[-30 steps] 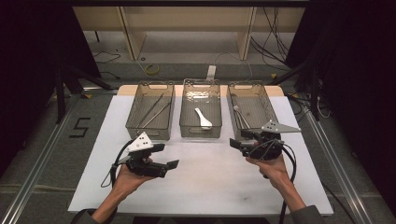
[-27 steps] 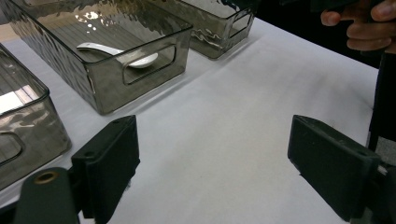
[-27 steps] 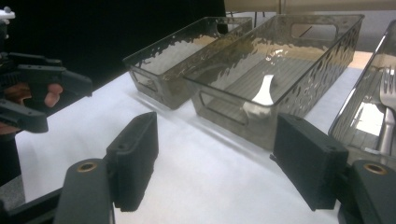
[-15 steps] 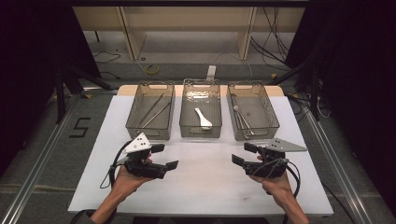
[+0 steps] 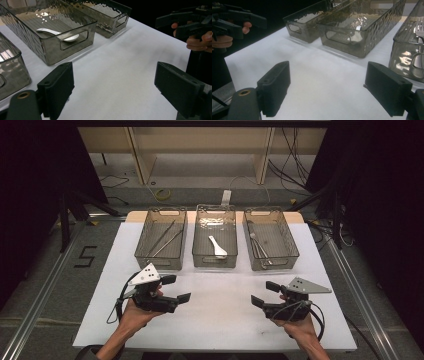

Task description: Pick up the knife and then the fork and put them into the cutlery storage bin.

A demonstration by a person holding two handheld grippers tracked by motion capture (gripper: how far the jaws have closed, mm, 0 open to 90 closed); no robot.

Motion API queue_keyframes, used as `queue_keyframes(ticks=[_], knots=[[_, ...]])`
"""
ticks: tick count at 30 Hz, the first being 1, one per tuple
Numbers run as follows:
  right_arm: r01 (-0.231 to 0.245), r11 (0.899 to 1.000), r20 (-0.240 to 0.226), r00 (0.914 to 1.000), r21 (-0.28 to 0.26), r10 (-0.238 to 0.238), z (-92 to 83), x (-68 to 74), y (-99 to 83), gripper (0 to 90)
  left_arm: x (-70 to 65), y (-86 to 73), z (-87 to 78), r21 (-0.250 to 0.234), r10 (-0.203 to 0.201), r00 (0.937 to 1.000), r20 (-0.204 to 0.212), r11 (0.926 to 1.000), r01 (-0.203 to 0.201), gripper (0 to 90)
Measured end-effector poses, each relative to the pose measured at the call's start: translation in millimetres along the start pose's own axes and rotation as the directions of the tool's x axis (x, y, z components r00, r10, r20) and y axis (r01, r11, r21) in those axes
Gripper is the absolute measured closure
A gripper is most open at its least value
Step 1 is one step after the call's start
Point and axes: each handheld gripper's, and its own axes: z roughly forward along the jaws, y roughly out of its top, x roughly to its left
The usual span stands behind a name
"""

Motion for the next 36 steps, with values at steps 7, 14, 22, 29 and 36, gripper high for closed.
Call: queue_keyframes(ticks=[7, 14, 22, 29, 36], knots=[[0.013, 1.000, 0.016, 0.9998, 0.012, -0.014, -2.6, 3.1, -4.3, 20.9, -1.7, -1.6, -3.7, -0.008, 0.002, 1.0000, 0.001, 1.0000, -0.002, 14.8], [0.012, 1.000, 0.021, 0.9997, 0.023, -0.013, -2.7, 1.8, -8.6, 20.8, -2.0, -2.1, -3.5, -0.002, 0.003, 1.0000, 0.003, 1.0000, -0.003, 14.8], [0.015, 1.000, 0.024, 0.9996, 0.022, -0.015, -2.9, 2.0, -8.5, 20.9, -2.4, -2.2, -3.0, 0.000, 0.006, 1.0000, 0.000, 1.0000, -0.006, 14.8], [0.017, 1.000, 0.027, 0.9995, 0.025, -0.018, -2.9, 2.1, -8.5, 20.9, -2.0, -2.0, -3.2, 0.000, 0.007, 1.0000, -0.001, 1.0000, -0.007, 14.8], [0.016, 1.000, 0.028, 0.9995, 0.023, -0.017, -3.0, 2.0, -8.3, 20.9, -1.7, -2.0, -2.9, 0.000, 0.008, 1.0000, -0.001, 1.0000, -0.008, 14.8]])
